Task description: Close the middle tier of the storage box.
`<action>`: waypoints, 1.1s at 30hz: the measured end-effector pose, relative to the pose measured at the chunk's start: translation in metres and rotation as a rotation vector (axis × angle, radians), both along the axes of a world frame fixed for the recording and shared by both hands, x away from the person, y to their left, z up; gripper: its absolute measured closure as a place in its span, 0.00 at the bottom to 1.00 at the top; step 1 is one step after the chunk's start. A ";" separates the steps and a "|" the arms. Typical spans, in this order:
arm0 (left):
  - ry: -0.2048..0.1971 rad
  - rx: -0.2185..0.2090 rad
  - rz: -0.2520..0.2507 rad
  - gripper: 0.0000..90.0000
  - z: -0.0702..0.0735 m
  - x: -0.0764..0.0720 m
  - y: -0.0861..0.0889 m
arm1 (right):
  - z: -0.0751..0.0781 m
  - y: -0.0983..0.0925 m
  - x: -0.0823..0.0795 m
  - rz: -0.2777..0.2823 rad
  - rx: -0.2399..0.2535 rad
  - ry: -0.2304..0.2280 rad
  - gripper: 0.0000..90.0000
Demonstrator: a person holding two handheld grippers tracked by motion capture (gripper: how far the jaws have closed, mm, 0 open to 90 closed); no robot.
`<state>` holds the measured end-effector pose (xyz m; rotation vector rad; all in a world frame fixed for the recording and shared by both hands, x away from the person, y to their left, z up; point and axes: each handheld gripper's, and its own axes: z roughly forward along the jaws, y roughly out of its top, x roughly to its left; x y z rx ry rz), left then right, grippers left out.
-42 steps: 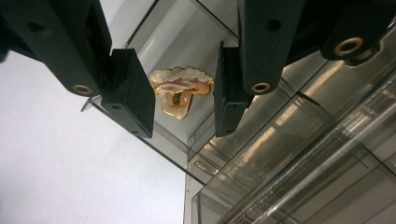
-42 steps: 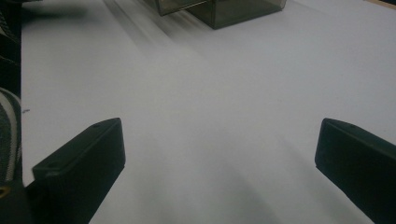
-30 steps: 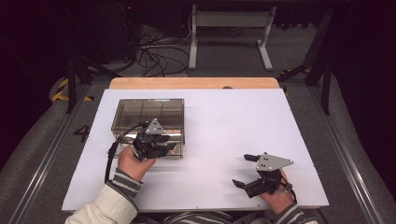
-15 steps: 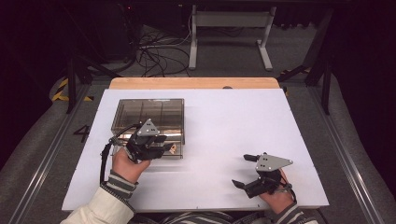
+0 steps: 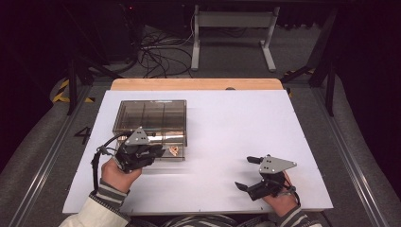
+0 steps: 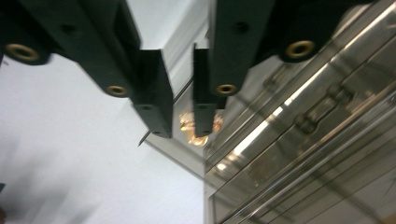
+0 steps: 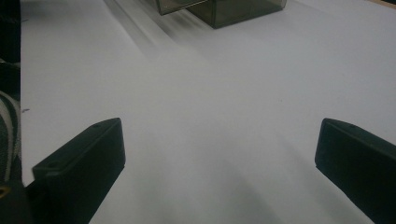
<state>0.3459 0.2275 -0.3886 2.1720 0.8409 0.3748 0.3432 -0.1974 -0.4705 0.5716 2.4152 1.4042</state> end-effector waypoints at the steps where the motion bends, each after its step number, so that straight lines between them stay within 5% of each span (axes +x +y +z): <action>1: 0.003 0.004 0.007 0.93 0.000 -0.002 0.003 | 0.000 0.000 0.000 0.000 -0.001 0.000 0.02; 4: -0.002 0.009 0.020 0.99 -0.001 -0.007 0.008 | 0.000 0.000 0.000 0.001 -0.001 0.003 0.02; 33: 0.037 0.059 0.118 1.00 -0.028 -0.024 0.048 | -0.001 0.002 0.000 0.002 -0.013 0.000 0.02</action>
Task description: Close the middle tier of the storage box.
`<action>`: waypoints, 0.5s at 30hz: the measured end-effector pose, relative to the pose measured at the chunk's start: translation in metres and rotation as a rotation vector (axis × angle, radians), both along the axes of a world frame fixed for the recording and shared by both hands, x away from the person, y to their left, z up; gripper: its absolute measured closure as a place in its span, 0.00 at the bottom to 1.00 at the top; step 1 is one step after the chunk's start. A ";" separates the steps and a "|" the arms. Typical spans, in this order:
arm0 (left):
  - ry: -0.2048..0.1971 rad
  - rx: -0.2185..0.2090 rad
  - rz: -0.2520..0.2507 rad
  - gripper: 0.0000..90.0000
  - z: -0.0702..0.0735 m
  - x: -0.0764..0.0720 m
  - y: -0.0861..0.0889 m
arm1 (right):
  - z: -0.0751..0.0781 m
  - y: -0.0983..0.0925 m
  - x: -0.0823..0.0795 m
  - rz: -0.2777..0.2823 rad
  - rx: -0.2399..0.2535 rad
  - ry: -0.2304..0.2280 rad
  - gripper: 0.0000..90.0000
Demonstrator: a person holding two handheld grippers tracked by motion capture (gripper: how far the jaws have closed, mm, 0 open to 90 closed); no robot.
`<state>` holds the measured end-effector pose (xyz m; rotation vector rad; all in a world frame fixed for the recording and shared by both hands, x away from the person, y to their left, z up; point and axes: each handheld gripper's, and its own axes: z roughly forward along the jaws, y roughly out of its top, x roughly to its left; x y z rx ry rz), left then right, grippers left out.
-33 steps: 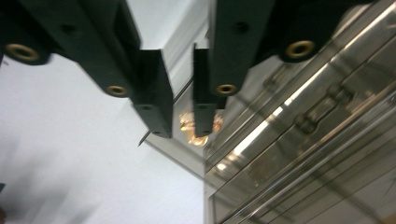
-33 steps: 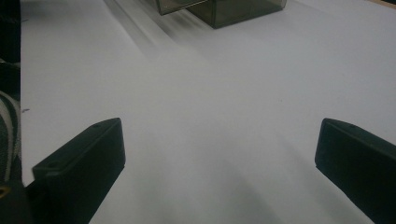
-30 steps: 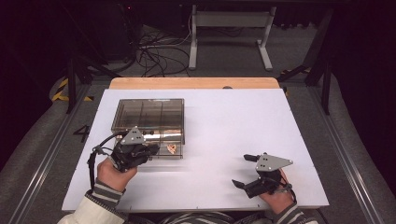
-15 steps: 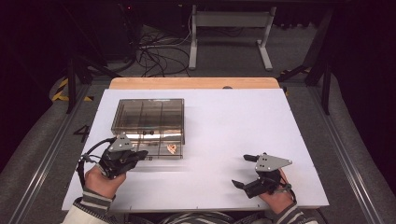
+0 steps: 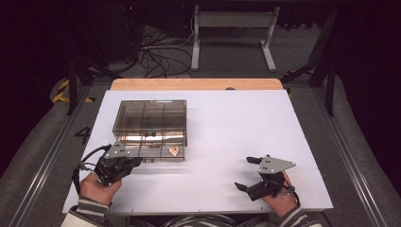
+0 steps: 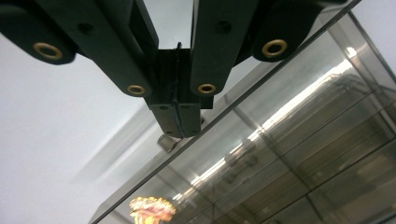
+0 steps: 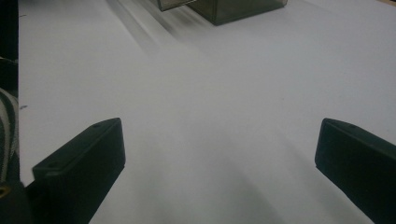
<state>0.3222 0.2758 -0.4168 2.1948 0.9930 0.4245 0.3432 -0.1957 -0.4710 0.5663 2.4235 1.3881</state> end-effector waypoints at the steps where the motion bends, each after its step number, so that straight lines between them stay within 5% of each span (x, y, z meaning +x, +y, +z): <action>1: 0.002 0.003 -0.001 1.00 -0.001 0.001 0.001 | 0.000 0.000 0.000 0.000 0.000 0.000 0.02; 15: 0.034 0.030 0.005 1.00 -0.013 0.011 0.000 | 0.000 0.001 0.000 0.000 -0.003 0.002 0.02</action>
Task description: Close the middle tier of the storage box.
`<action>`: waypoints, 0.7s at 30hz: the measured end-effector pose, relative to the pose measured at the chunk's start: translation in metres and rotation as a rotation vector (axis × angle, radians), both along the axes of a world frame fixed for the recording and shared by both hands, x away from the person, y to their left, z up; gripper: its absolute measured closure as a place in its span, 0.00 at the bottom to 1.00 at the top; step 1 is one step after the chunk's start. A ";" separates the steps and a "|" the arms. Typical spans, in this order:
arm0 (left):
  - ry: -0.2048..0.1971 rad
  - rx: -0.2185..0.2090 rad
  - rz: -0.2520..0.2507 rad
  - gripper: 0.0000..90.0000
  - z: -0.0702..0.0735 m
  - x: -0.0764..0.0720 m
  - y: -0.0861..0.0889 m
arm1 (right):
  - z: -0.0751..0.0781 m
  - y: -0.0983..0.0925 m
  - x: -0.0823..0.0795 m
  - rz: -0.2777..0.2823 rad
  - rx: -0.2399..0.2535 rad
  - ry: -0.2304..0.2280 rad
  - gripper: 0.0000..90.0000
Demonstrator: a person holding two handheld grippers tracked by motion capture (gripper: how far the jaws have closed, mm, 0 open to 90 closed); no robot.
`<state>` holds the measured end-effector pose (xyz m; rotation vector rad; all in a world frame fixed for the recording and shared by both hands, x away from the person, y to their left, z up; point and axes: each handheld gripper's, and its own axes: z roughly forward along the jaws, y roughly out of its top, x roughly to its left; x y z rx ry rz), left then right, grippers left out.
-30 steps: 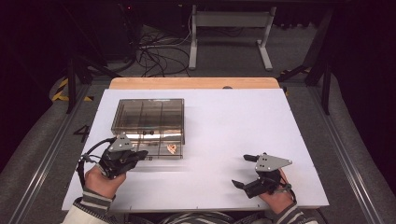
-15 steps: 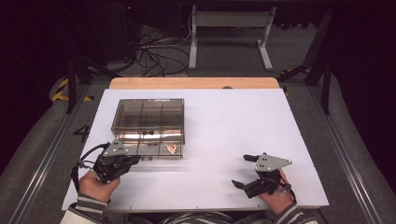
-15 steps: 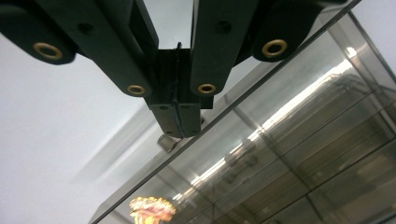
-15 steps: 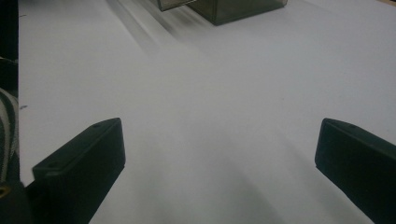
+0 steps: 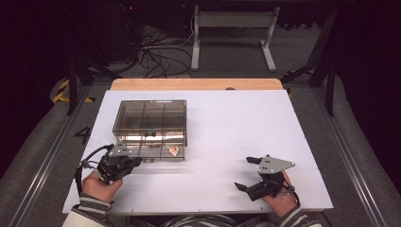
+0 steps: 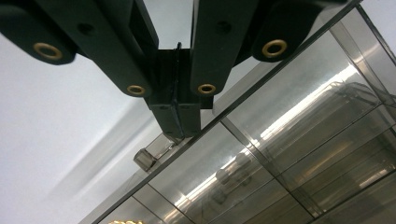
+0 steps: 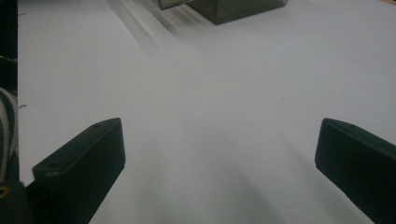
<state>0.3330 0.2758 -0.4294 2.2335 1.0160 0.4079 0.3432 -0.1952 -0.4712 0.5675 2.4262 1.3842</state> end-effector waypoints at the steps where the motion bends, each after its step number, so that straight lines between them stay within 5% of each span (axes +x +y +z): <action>1: 0.000 0.007 -0.004 1.00 0.000 0.000 0.000 | 0.000 0.000 0.000 0.001 0.000 0.000 0.02; 21: -0.043 -0.020 0.036 1.00 -0.005 0.007 -0.002 | 0.000 0.000 0.000 -0.002 -0.002 -0.001 0.02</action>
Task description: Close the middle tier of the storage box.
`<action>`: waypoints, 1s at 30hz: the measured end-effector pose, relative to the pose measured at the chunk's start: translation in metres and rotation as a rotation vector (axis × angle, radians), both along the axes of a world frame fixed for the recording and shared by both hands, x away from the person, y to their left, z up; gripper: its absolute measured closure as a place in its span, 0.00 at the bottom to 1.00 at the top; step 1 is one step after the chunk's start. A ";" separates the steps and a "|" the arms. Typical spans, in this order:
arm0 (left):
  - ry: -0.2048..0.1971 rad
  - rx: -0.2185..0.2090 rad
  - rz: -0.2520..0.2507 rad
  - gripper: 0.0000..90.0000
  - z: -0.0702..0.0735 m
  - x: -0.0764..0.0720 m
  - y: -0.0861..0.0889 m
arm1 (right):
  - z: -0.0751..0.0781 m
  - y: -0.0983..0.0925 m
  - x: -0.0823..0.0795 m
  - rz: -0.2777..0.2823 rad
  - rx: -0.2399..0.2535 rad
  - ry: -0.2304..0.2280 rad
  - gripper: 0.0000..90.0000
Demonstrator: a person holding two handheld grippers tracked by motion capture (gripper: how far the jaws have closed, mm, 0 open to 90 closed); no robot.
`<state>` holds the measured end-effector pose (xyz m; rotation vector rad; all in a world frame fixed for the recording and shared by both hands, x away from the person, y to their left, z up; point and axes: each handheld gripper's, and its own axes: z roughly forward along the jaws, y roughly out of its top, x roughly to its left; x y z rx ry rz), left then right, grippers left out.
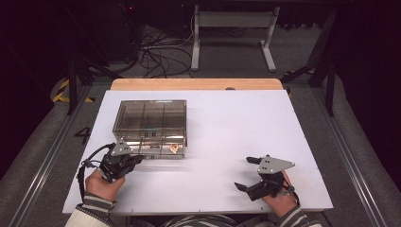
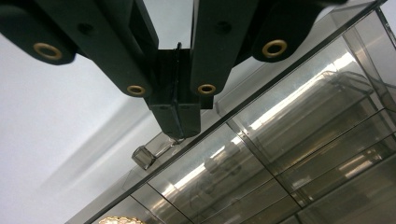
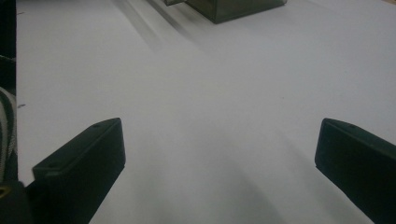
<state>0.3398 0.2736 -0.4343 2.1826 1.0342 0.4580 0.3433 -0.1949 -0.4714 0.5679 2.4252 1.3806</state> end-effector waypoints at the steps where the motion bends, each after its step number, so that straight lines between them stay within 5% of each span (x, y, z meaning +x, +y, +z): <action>1: -0.007 0.006 -0.001 1.00 0.000 0.001 0.001 | 0.000 0.000 0.000 0.000 0.000 0.000 0.02; 11: -0.015 -0.042 0.017 0.99 -0.001 0.009 0.005 | 0.000 0.000 0.000 0.000 -0.005 0.001 0.02; 21: -0.038 -0.043 0.039 0.99 -0.002 0.017 0.008 | 0.000 0.000 0.000 0.000 -0.005 0.000 0.02; 25: -0.035 -0.097 0.042 0.99 -0.003 0.019 0.009 | 0.000 0.000 0.000 0.000 -0.006 0.000 0.02; 30: -0.042 -0.097 0.049 0.99 -0.005 0.022 0.009 | 0.000 0.001 0.000 -0.001 -0.006 0.001 0.02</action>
